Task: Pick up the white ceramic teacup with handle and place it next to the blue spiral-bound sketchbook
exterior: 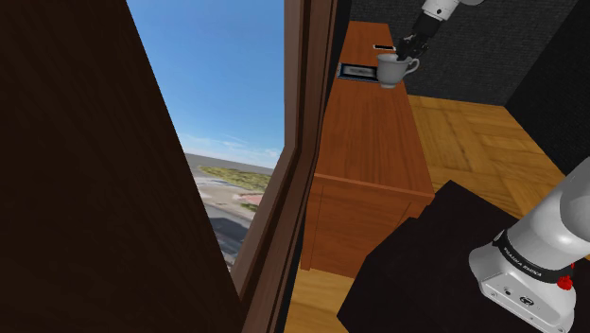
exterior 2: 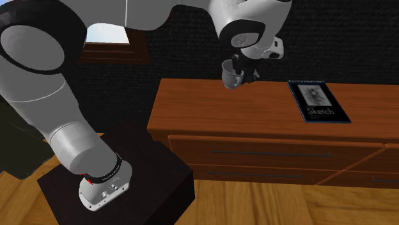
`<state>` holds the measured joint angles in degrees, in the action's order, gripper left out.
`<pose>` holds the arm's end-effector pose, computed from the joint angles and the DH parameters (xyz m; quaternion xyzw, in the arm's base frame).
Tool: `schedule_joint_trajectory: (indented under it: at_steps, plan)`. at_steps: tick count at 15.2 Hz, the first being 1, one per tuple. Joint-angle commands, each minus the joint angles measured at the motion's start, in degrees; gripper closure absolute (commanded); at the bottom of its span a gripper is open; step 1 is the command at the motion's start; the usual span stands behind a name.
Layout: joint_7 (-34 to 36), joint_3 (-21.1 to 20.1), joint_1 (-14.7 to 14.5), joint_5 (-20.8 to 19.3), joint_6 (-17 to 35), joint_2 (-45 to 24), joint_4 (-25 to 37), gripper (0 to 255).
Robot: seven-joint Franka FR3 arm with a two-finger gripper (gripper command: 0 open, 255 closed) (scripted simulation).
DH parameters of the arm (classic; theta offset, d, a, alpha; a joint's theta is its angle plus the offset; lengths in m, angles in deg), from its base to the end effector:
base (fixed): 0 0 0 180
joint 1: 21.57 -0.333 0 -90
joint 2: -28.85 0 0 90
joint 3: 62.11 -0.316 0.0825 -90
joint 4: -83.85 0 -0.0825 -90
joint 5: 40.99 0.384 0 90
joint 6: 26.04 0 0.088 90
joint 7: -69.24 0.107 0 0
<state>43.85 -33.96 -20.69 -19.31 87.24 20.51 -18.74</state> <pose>0.5483 -0.2626 0.4829 -0.9847 0.0974 -0.0917 0.1116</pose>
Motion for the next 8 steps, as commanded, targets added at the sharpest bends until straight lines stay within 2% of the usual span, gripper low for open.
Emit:
schedule_joint_trajectory:
  at_steps: [1, 8]
  plan:
    - [-1.9, 0.2, 1.5, 2.7, -1.4, -5.5, 5.7, 255]
    - [-4.3, -1.6, 10.1, 9.9, -8.8, -24.9, 29.9, 255]
